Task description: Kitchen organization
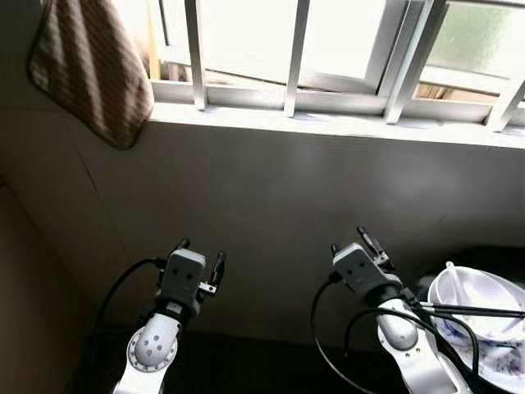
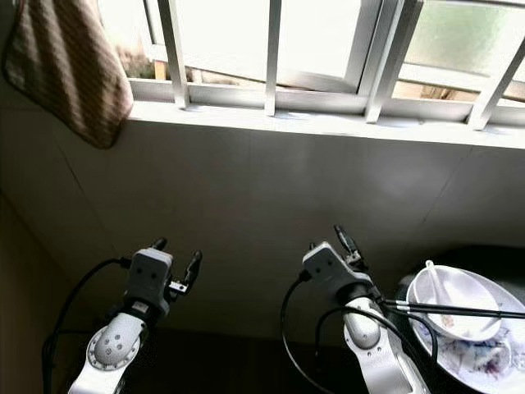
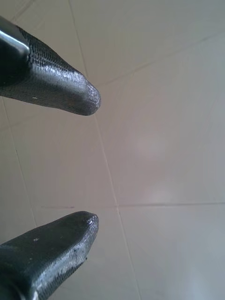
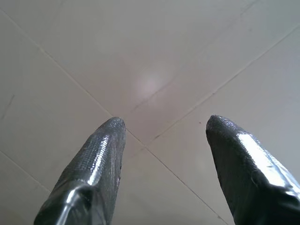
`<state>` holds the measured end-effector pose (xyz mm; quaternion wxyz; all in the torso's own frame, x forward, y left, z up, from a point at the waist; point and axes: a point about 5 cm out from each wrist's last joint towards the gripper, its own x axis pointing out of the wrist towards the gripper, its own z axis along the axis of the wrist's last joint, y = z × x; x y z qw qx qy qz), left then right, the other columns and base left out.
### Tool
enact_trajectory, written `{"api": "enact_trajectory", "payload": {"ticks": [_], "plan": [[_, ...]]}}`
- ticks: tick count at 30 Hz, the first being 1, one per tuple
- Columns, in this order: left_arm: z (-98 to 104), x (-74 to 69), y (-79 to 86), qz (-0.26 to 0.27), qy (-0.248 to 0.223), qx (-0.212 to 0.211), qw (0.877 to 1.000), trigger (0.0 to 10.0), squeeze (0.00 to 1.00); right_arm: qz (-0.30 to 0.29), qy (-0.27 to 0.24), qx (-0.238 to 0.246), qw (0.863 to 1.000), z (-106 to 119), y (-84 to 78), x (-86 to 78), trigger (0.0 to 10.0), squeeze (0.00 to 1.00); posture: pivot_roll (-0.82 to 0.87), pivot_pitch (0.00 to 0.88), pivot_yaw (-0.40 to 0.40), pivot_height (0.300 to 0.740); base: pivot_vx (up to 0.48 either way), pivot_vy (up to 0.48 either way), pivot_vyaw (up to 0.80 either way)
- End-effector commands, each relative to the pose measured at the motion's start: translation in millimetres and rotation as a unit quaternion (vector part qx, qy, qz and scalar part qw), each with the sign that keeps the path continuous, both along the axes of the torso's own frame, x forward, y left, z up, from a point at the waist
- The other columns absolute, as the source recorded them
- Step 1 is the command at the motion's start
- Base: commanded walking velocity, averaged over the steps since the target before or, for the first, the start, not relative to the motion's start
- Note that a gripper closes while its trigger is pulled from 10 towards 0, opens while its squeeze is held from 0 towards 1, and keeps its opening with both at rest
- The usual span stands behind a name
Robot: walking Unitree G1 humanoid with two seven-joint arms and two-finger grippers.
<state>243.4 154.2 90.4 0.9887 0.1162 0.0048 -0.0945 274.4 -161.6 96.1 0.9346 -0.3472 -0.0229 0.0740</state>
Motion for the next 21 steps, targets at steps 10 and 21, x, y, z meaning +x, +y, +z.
{"api": "enact_trajectory", "payload": {"ticks": [10, 21], "plan": [[-0.8, 0.1, 1.0, -0.004, 0.005, 0.003, 1.0, 10.0, 0.0, -0.026, 0.025, 0.03, 0.999, -5.7, -4.9, 1.7, 10.0, 0.0, 0.03, 0.0, -0.036, 0.74, 0.0, 0.432, -0.06], [-0.6, -0.2, -0.2, -0.007, 0.004, 0.002, 1.0, 10.0, 0.0, -0.056, 0.006, -0.035, 0.998, -2.9, -10.6, 2.4, 10.0, 0.0, 0.03, 0.0, -0.037, 0.74, 0.0, 0.0, -0.15]]}}
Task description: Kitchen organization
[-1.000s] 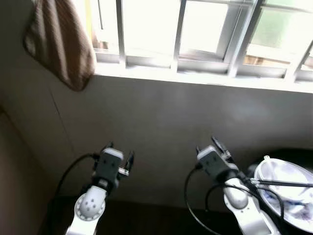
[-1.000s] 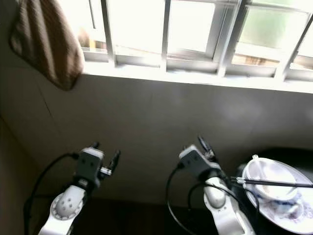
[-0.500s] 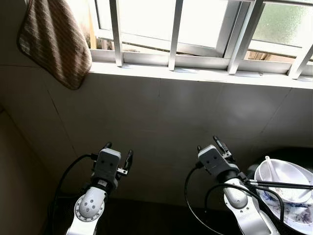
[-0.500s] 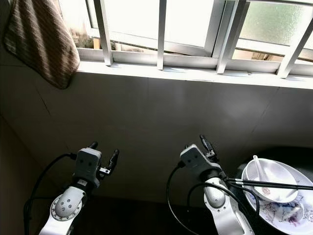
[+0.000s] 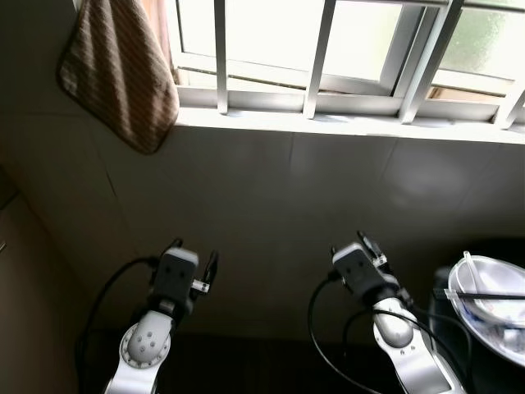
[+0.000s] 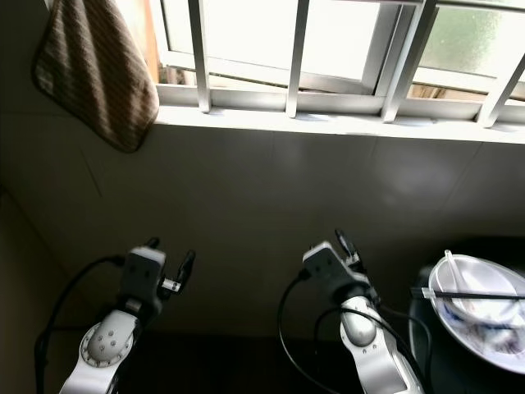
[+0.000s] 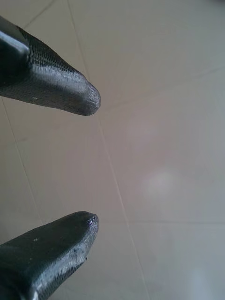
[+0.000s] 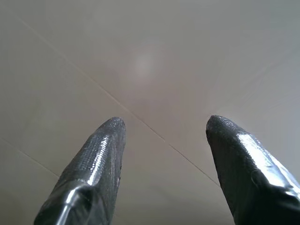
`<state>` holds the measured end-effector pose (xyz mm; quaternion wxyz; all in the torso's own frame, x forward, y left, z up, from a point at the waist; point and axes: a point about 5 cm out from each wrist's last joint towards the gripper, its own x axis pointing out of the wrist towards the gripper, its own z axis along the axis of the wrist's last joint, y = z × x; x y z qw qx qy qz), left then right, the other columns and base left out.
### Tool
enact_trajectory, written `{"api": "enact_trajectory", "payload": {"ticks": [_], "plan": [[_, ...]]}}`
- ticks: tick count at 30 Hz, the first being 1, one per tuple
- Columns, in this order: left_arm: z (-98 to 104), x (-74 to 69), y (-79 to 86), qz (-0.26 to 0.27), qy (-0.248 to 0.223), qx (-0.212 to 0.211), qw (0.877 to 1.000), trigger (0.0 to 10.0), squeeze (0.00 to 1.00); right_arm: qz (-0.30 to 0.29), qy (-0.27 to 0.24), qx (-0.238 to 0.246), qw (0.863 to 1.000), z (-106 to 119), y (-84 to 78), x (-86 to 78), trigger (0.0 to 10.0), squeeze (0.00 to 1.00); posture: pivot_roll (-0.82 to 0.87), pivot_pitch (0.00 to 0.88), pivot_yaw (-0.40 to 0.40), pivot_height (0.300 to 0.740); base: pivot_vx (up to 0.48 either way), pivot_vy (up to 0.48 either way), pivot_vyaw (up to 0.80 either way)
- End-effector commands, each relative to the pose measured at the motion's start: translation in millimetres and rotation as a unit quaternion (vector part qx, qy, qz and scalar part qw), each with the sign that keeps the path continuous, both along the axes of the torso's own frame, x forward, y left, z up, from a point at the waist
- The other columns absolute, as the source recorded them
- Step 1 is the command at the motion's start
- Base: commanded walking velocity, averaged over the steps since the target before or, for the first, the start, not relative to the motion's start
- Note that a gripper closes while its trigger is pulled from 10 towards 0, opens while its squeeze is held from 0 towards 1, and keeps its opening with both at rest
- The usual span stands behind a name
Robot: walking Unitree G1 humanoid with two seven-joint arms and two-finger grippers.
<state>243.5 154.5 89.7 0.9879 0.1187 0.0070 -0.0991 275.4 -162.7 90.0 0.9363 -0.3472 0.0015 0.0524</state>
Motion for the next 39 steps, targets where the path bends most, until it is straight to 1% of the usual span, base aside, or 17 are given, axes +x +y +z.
{"api": "enact_trajectory", "payload": {"ticks": [1, 4, 8, 10, 11, 13, 16, 18, 21, 25, 27, 31, 35, 39], "plan": [[0.1, -0.4, -0.4, -0.003, 0.001, -0.001, 1.0, 10.0, 0.0, -0.027, -0.009, -0.035, 0.999, 3.2, -9.5, 1.3, 10.0, 0.0, 0.03, 0.0, -0.037, 0.74, 0.0, 0.0, 0.0], [-0.7, -0.4, -0.1, -0.002, 0.003, -0.002, 1.0, 10.0, 0.0, -0.057, -0.011, -0.07, 0.996, 4.7, -18.8, 3.4, 10.0, 0.0, 0.03, 0.0, -0.039, 0.74, 0.0, 0.0, 0.0], [-1.0, -0.4, 0.1, -0.003, 0.004, -0.002, 1.0, 10.0, 0.0, -0.07, -0.005, -0.078, 0.994, 4.2, -22.2, 3.4, 10.0, 0.0, 0.03, 0.0, -0.038, 0.74, 0.0, 0.0, 0.0], [-1.4, -0.5, 0.1, -0.003, 0.005, -0.002, 1.0, 10.0, 0.0, -0.083, 0.002, -0.103, 0.991, 3.2, -24.6, 2.6, 10.0, 0.0, 0.03, 0.0, -0.038, 0.74, 0.0, 0.0, 0.0], [-1.4, -0.5, 0.1, -0.003, 0.005, -0.002, 1.0, 10.0, 0.0, -0.083, 0.002, -0.103, 0.991, 3.2, -24.6, 2.6, 10.0, 0.0, 0.03, 0.0, -0.038, 0.74, 0.0, 0.0, 0.0], [-1.8, -0.5, 0.0, -0.004, 0.006, -0.003, 1.0, 10.0, 0.0, -0.098, 0.012, -0.121, 0.988, 0.6, -26.1, 1.8, 10.0, 0.0, 0.03, 0.0, -0.037, 0.74, 0.0, 0.0, 0.0], [-2.3, -0.4, -0.2, -0.004, 0.008, -0.004, 1.0, 10.0, 0.0, -0.12, 0.046, -0.116, 0.985, -6.1, -28.4, -0.3, 10.0, 0.0, 0.03, 0.0, -0.037, 0.74, 0.0, 0.0, 0.0], [-2.3, -0.4, -0.2, -0.004, 0.008, -0.004, 1.0, 10.0, 0.0, -0.12, 0.046, -0.116, 0.985, -6.1, -28.4, -0.3, 10.0, 0.0, 0.03, 0.0, -0.037, 0.74, 0.0, 0.0, 0.0], [-2.7, -0.1, -0.3, -0.005, 0.009, -0.004, 1.0, 10.0, 0.0, -0.135, 0.059, -0.144, 0.979, -7.4, -34.8, -0.7, 10.0, 0.0, 0.03, 0.0, -0.038, 0.74, 0.0, 0.0, 0.0], [-2.9, 0.0, -0.1, -0.006, 0.01, -0.004, 1.0, 10.0, 0.0, -0.142, 0.069, -0.155, 0.975, -7.5, -36.7, -0.9, 10.0, 0.0, 0.03, 0.0, -0.038, 0.74, 0.0, 0.0, 0.0], [-2.9, 0.1, -0.1, -0.006, 0.01, -0.004, 1.0, 10.0, 0.0, -0.151, 0.074, -0.158, 0.973, -7.0, -39.2, -1.5, 10.0, 0.0, 0.03, 0.0, -0.038, 0.74, 0.0, 0.0, 0.0], [-3.3, 0.1, 0.0, -0.007, 0.011, -0.005, 1.0, 10.0, 0.0, -0.189, 0.098, -0.133, 0.968, -7.0, -49.0, -5.3, 10.0, 0.0, 0.03, 0.0, -0.038, 0.74, 0.0, 0.0, 0.0], [-3.7, 0.2, 0.5, -0.006, 0.013, -0.005, 1.0, 10.0, 0.0, -0.207, 0.108, -0.132, 0.963, -7.4, -57.4, -11.3, 10.0, 0.0, 0.03, 0.0, -0.039, 0.74, 0.0, 0.0, 0.0], [-4.0, 0.5, 0.9, -0.006, 0.014, -0.006, 1.0, 10.0, 0.0, -0.217, 0.118, -0.13, 0.96, -8.5, -61.6, -14.3, 10.0, 0.0, 0.02, 0.0, -0.037, 0.74, 0.0, 0.0, 0.0]]}}
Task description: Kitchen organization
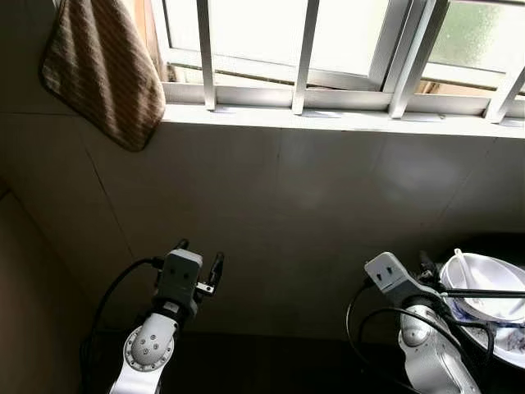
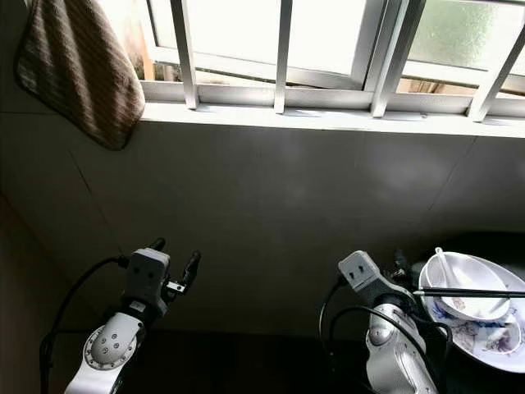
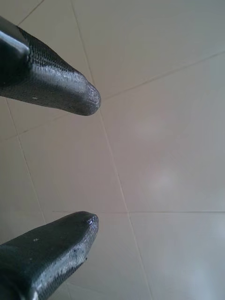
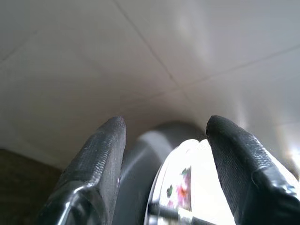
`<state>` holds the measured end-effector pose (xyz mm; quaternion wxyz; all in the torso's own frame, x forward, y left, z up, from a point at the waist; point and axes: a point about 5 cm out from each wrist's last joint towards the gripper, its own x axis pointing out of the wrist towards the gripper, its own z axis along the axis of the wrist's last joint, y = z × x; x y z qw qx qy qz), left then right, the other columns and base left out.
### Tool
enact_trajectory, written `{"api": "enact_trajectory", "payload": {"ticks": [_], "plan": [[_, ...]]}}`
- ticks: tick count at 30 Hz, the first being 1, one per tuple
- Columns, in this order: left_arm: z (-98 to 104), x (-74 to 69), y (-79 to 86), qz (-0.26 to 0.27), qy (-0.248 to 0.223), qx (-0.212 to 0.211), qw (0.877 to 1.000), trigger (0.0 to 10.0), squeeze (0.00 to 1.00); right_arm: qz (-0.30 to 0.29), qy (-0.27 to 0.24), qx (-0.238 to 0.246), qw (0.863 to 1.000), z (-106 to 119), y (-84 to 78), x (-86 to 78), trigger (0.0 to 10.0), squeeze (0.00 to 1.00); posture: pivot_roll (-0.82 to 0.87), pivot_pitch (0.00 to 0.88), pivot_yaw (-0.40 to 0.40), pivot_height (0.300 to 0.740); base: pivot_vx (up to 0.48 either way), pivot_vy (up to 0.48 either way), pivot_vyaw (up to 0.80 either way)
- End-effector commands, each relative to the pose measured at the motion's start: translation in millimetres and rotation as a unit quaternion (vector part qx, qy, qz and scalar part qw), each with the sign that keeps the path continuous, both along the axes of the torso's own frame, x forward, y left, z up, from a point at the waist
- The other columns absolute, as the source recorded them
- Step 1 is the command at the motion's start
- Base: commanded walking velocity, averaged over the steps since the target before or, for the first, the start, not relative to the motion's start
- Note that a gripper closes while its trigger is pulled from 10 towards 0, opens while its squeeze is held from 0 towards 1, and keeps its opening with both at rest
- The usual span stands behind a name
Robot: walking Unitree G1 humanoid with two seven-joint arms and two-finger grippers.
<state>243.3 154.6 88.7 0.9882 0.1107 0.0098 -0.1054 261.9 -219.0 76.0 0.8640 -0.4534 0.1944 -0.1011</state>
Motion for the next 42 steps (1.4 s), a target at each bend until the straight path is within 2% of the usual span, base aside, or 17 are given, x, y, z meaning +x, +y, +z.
{"api": "enact_trajectory", "payload": {"ticks": [1, 8, 10, 12, 16, 30, 42], "plan": [[-3.2, 1.0, 0.8, -0.001, 0.01, 0.002, 1.0, 10.0, 0.0, -0.015, 0.0, 0.003, 1.0, 4.9, -6.4, -2.2, 10.0, 0.0, 0.02, 0.0, -0.036, 0.74, 0.0, 0.0, 0.0], [-3.9, 1.5, 0.2, -0.004, 0.012, 0.002, 1.0, 10.0, 0.0, -0.023, 0.015, -0.01, 1.0, 4.0, -9.6, -5.5, 10.0, 0.0, 0.02, 0.0, -0.04, 0.74, 0.0, 0.0, 0.0], [-4.1, 1.4, 0.1, -0.002, 0.012, 0.001, 1.0, 10.0, 0.0, -0.017, 0.019, -0.061, 0.998, 6.2, -12.6, -6.7, 10.0, 0.0, 0.02, 0.0, -0.044, 0.74, 0.0, 0.0, 0.0], [-4.1, 1.5, -0.1, -0.002, 0.012, 0.0, 1.0, 10.0, 0.0, -0.013, 0.021, -0.078, 0.997, 6.7, -13.3, -8.2, 10.0, 0.0, 0.02, 0.0, -0.045, 0.74, 0.0, 0.0, 0.0], [-4.3, 1.7, -0.2, -0.001, 0.012, -0.001, 1.0, 10.0, 0.0, -0.009, 0.03, -0.07, 0.997, 5.7, -13.8, -14.3, 10.0, 0.0, 0.01, 0.0, -0.045, 0.74, 0.0, 0.0, 0.0], [-4.9, 3.0, -0.7, -0.001, 0.013, -0.003, 1.0, 10.0, 0.0, -0.007, 0.054, -0.04, 0.998, -0.7, -14.8, -14.0, 10.0, 0.0, 0.01, 0.0, -0.045, 0.74, 0.0, 0.0, 0.0], [-5.2, 3.4, 0.2, -0.001, 0.015, -0.004, 1.0, 10.0, 0.0, 0.003, 0.055, -0.044, 0.998, 2.4, -19.4, -19.5, 10.0, 0.0, 0.01, 0.0, -0.041, 0.74, 0.0, 0.0, 0.0]]}}
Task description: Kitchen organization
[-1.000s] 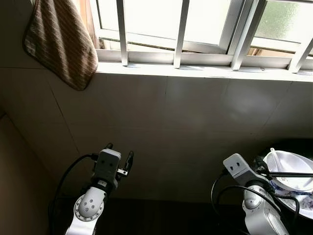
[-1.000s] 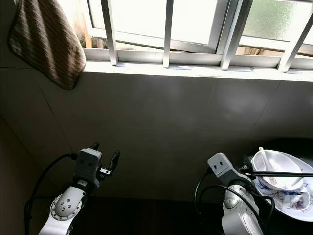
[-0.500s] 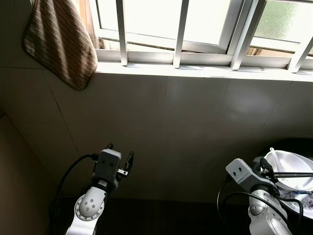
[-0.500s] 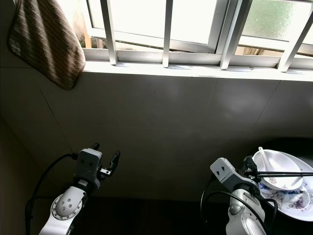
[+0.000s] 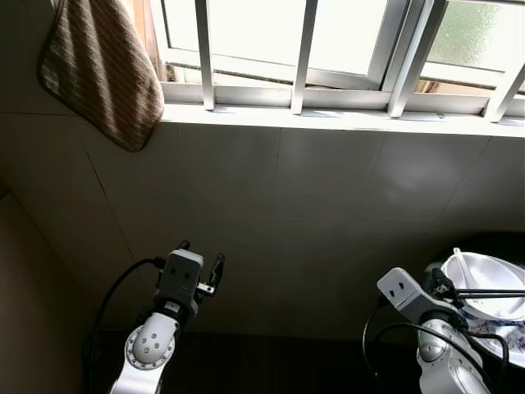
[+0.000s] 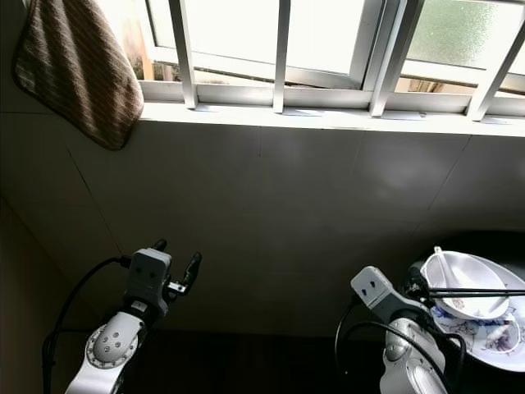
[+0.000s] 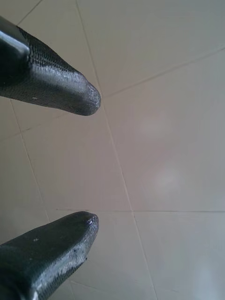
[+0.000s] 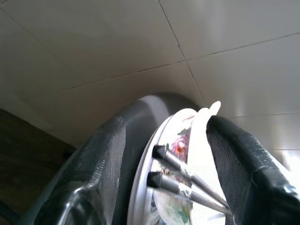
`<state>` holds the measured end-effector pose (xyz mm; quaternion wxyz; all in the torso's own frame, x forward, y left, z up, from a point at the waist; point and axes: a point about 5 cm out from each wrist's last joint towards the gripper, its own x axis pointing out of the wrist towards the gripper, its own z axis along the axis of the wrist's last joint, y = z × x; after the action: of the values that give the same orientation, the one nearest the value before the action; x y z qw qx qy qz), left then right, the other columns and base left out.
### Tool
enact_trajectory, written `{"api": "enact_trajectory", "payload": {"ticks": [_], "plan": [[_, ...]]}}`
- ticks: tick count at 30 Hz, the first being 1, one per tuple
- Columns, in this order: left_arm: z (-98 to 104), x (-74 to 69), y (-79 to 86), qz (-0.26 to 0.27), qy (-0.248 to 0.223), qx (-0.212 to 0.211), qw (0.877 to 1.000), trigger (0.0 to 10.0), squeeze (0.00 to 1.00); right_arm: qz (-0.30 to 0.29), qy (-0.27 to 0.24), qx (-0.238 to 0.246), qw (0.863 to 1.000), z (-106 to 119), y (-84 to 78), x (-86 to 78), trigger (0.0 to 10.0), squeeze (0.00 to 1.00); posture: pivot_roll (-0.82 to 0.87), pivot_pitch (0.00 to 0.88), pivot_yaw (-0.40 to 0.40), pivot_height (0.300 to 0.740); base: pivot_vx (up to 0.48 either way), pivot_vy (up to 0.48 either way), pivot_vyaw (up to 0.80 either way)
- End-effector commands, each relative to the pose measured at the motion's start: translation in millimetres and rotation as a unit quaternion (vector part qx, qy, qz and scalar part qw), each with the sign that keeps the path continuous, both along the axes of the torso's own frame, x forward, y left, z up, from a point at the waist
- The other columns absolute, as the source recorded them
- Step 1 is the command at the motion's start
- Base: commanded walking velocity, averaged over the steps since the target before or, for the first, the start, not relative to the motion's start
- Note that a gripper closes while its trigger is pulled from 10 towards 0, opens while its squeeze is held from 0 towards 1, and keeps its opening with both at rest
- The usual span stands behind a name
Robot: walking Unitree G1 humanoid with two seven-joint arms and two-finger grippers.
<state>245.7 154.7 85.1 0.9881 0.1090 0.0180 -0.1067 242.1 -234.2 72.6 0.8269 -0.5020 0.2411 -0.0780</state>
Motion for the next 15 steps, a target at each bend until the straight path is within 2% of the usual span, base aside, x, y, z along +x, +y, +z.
{"api": "enact_trajectory", "payload": {"ticks": [1, 8, 15], "plan": [[-1.7, 1.1, 0.3, 0.0, 0.007, -0.003, 1.0, 10.0, 0.0, 0.0, -0.01, 0.006, 1.0, 6.7, -6.2, -0.6, 10.0, 0.0, 0.01, 0.0, -0.04, 0.74, 0.0, 0.0, 0.0], [-2.0, 1.7, 0.8, 0.0, 0.008, -0.004, 1.0, 10.0, 0.0, 0.016, -0.024, 0.016, 0.999, 9.9, -10.2, -1.8, 10.0, 0.0, 0.0, 0.0, -0.036, 0.74, 0.0, 0.0, 0.0], [-2.2, 2.4, 0.9, 0.0, 0.009, -0.003, 1.0, 10.0, 0.0, 0.045, -0.024, 0.006, 0.999, 10.4, -16.4, 1.9, 10.0, 0.0, 0.01, 0.0, -0.037, 0.74, 0.0, 0.0, 0.0]]}}
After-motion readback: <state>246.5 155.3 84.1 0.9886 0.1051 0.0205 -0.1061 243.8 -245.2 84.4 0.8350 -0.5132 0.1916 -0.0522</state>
